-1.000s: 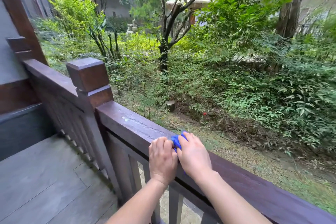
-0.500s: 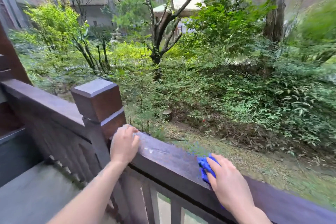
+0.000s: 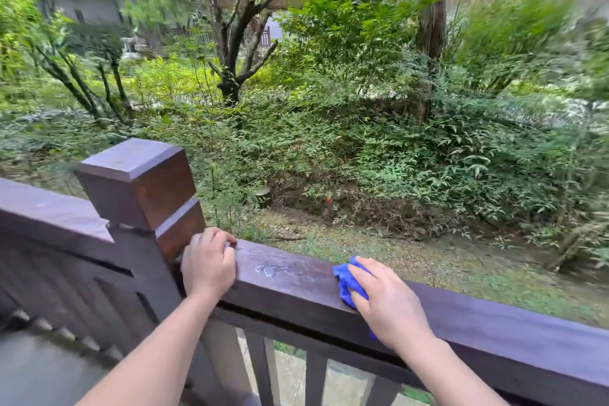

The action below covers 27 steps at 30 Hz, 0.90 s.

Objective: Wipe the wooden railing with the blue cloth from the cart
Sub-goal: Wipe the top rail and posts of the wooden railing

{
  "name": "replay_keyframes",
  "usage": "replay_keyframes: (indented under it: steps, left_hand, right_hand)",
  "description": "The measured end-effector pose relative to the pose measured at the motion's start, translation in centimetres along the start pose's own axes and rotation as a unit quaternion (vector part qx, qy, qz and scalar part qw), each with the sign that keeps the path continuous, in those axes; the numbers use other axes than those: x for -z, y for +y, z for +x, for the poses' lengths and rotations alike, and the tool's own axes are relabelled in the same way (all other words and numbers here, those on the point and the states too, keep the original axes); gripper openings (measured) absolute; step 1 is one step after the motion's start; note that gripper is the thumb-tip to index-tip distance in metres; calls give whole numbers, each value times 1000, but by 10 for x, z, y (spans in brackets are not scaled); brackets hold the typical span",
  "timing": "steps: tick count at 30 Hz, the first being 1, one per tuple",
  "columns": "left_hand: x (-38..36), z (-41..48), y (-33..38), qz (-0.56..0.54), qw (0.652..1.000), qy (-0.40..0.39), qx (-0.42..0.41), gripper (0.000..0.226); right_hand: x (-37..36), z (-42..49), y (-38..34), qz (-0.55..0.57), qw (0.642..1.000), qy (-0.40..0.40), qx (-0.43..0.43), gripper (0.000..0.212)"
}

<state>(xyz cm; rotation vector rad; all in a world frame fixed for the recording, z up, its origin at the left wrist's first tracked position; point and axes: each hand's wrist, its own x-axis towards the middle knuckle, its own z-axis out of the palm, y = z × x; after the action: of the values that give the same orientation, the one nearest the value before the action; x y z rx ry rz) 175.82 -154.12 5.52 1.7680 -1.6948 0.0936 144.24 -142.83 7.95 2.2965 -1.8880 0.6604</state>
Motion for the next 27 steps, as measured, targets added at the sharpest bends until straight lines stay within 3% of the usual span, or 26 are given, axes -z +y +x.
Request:
replay_keyframes:
  steps: [5, 9, 11, 15, 18, 20, 24, 27]
  left_hand:
    - [3, 1, 1, 13, 1000, -17, 4, 30]
    - [3, 4, 2, 31, 999, -40, 8, 22]
    - [1, 5, 0, 40, 998, -43, 11, 17]
    - [-2, 5, 0, 52, 998, -33, 14, 15]
    - [-1, 3, 3, 64, 997, -35, 16, 14]
    - [1, 5, 4, 64, 997, -38, 17, 15]
    - [4, 6, 5, 61, 997, -47, 18, 16]
    - [1, 5, 2, 67, 996, -49, 18, 16]
  right_hand:
    - [-1, 23, -2, -7, 993, 4, -116, 29]
    - [-2, 5, -20, 19, 1000, -12, 20, 39]
    - [6, -7, 3, 9, 999, -2, 38, 39]
    - [15, -19, 55, -11, 993, 13, -115, 35]
    - [10, -13, 41, -27, 982, 45, -179, 24]
    - [4, -4, 11, -14, 989, 40, -144, 28]
    - [1, -1, -8, 25, 999, -36, 7, 42]
    - [2, -15, 21, 2, 1000, -18, 17, 38]
